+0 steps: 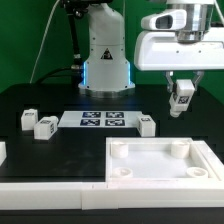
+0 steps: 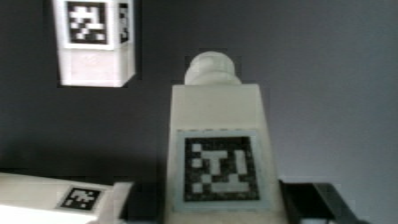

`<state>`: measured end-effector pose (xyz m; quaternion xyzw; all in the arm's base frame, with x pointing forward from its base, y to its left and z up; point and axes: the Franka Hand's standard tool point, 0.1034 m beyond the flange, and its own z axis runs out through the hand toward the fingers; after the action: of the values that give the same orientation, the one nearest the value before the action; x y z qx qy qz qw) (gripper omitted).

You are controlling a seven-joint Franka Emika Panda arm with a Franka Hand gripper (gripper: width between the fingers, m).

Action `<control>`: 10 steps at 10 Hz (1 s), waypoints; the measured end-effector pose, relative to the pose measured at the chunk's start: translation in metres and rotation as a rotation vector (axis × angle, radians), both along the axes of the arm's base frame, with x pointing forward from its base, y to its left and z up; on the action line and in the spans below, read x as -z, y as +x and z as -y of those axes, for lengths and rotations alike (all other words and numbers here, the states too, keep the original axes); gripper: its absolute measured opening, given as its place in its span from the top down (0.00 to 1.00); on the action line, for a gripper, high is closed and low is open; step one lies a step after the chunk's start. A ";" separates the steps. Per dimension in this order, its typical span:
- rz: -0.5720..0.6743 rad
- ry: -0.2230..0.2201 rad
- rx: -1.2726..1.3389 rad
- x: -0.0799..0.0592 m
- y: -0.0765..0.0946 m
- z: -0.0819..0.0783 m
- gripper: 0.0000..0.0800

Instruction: Assemble one leg

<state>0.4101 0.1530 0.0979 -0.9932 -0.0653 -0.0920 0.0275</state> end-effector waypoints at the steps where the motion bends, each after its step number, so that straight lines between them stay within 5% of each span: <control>1: 0.031 0.018 -0.016 0.002 -0.004 -0.002 0.63; 3: 0.020 -0.008 -0.060 -0.010 0.022 0.017 0.63; 6: 0.031 0.013 -0.039 -0.025 0.067 0.028 0.63; 10: -0.025 0.034 0.007 -0.019 0.132 0.023 0.63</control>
Offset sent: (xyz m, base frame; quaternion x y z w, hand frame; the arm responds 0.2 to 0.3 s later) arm 0.0449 -0.0167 0.0277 0.0262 -0.0210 0.0080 0.9994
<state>0.5425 0.1296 0.1165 -0.9939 -0.0599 -0.0808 0.0449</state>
